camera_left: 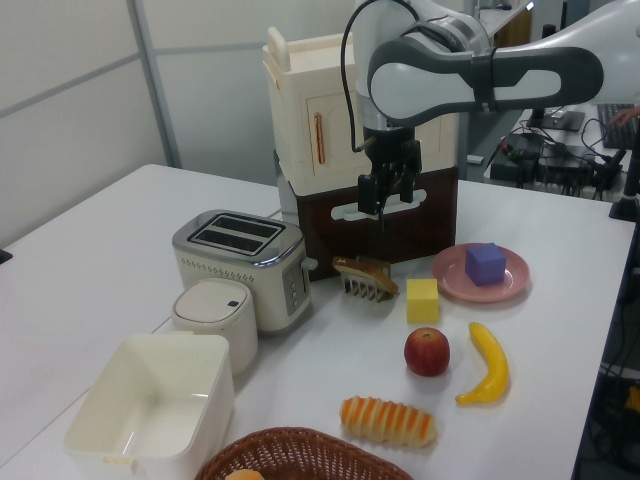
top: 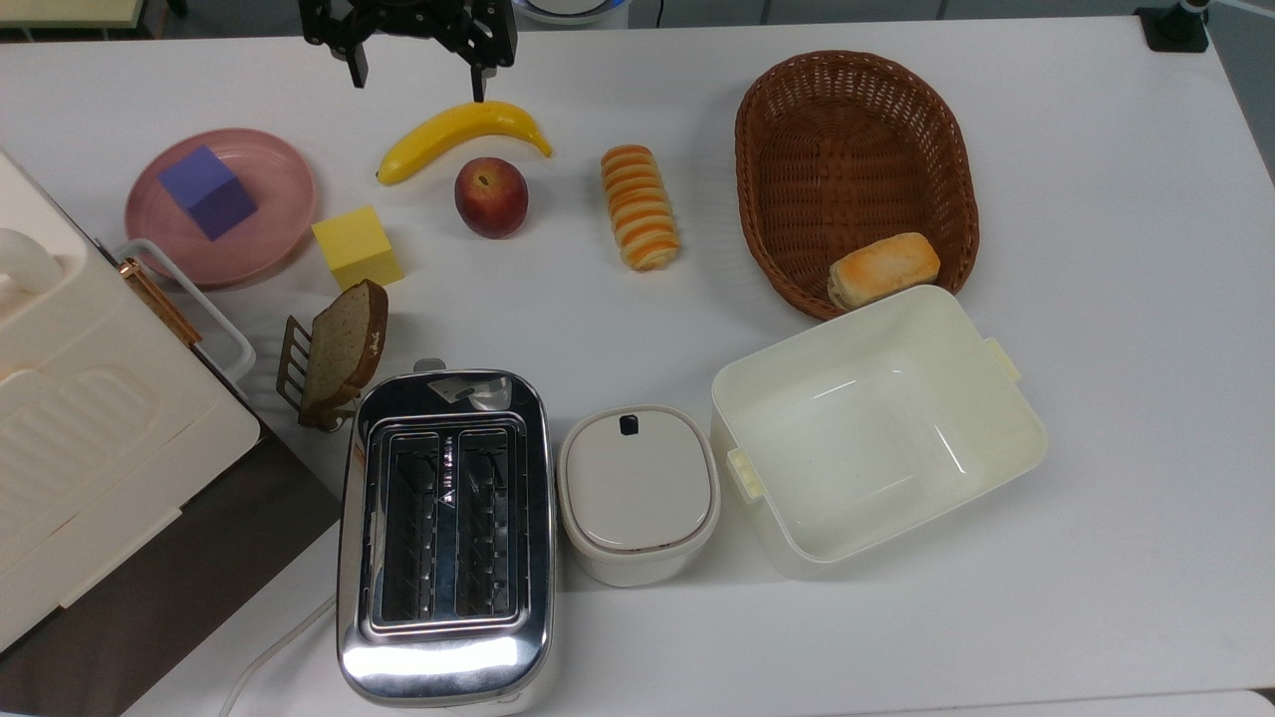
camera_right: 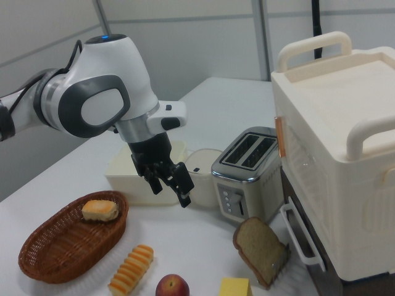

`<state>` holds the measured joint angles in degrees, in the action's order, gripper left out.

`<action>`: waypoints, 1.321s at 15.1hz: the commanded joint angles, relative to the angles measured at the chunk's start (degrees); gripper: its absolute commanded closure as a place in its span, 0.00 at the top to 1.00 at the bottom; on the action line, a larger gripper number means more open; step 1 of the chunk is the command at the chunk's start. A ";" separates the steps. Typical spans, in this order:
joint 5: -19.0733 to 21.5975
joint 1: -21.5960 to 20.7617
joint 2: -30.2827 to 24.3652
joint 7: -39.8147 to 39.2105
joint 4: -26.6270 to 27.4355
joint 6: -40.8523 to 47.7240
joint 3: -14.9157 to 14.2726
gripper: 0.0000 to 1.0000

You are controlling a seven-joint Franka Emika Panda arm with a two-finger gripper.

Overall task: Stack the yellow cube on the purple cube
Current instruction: 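Move the open gripper over the yellow cube beside the pink plate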

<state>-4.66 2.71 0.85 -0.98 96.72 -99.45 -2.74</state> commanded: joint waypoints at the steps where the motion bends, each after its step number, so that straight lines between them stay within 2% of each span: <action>1: 1.49 0.28 -1.46 1.65 0.05 3.81 0.01 1.00; 13: 1.50 0.28 -1.55 1.77 0.14 4.00 0.10 1.00; 14: 1.50 0.37 -1.55 3.16 0.40 3.92 0.10 1.00; 17: 1.58 -0.07 -1.55 14.56 2.50 3.04 -0.60 1.00; 20: 1.58 -0.25 -1.64 22.84 7.59 -1.51 -3.58 1.00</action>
<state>-4.37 2.86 0.59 14.86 98.79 -97.23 -3.46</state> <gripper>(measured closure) 0.000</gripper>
